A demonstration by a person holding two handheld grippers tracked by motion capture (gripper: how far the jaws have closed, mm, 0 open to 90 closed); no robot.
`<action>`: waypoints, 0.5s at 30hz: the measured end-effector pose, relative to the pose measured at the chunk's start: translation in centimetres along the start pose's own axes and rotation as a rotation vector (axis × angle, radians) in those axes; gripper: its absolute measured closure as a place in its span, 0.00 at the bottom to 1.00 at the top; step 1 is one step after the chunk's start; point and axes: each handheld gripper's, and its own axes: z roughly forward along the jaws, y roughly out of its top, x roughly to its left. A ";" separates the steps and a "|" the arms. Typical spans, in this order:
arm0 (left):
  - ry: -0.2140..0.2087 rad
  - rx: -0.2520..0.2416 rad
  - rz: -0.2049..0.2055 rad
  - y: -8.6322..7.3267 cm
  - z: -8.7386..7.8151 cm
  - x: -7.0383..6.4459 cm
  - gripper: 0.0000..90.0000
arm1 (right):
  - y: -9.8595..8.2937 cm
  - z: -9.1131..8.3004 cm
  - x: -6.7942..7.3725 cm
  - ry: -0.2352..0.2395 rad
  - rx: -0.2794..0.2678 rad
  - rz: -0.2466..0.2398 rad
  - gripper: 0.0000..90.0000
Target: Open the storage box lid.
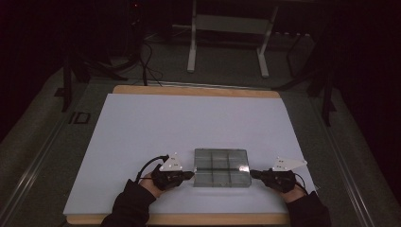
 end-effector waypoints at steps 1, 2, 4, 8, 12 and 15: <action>-0.001 0.001 -0.002 0.0 0.0 0.0 1.00 | 0.0 0.0 0.0 0.000 0.000 -0.001 1.00; 0.001 0.002 0.000 0.0 0.0 0.0 1.00 | 0.0 0.0 0.0 -0.002 0.000 -0.001 1.00; 0.000 0.003 -0.002 0.0 0.0 0.0 1.00 | 0.0 0.0 0.0 0.000 0.000 0.001 1.00; 0.003 0.007 0.002 0.1 0.0 0.0 1.00 | 0.0 0.0 0.0 0.000 -0.002 0.001 1.00; 0.001 0.008 0.002 0.1 0.0 0.0 1.00 | 0.0 0.0 -0.1 0.001 -0.007 0.000 1.00; 0.002 0.008 0.003 0.1 0.0 0.0 1.00 | -0.1 0.0 -0.2 0.010 -0.011 0.013 1.00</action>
